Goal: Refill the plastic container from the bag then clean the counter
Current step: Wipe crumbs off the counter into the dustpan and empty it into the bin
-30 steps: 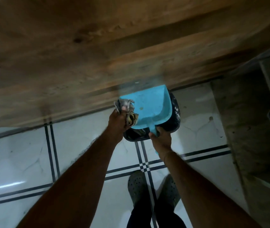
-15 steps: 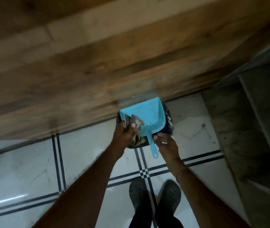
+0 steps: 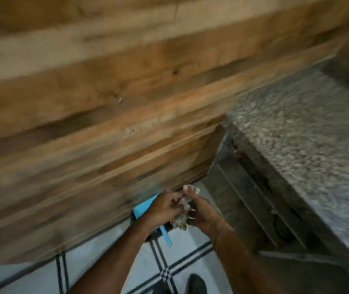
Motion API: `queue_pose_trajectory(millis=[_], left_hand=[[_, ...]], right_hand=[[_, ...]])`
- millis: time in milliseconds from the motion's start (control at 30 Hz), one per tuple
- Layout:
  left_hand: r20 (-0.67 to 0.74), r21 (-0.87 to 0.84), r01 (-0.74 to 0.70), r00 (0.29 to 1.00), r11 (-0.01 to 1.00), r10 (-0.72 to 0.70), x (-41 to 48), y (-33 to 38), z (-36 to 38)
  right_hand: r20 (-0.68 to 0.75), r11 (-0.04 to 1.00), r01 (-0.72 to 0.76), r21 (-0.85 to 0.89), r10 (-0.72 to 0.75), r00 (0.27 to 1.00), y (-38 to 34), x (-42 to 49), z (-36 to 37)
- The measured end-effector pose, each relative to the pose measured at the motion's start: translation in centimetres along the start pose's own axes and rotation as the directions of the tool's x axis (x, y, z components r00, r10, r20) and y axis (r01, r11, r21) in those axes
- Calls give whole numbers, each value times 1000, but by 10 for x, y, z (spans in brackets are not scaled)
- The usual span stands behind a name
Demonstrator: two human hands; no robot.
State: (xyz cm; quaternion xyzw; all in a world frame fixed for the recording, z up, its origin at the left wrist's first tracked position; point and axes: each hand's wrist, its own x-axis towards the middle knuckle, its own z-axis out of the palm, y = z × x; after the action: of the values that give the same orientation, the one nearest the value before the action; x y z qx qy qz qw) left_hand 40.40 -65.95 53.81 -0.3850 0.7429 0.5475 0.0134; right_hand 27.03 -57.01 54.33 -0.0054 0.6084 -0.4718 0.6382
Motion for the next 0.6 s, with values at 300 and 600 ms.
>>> queue_pose_trajectory(millis=[300, 600], left_hand=[[27, -591, 166, 982, 789, -186, -13, 159, 17], [-156, -470, -124, 986, 874, 56, 59, 278, 83]], right_hand=[[-37, 846, 278, 455, -295, 955, -87, -105, -56], [-173, 876, 424, 231, -391, 904, -148, -154, -186]])
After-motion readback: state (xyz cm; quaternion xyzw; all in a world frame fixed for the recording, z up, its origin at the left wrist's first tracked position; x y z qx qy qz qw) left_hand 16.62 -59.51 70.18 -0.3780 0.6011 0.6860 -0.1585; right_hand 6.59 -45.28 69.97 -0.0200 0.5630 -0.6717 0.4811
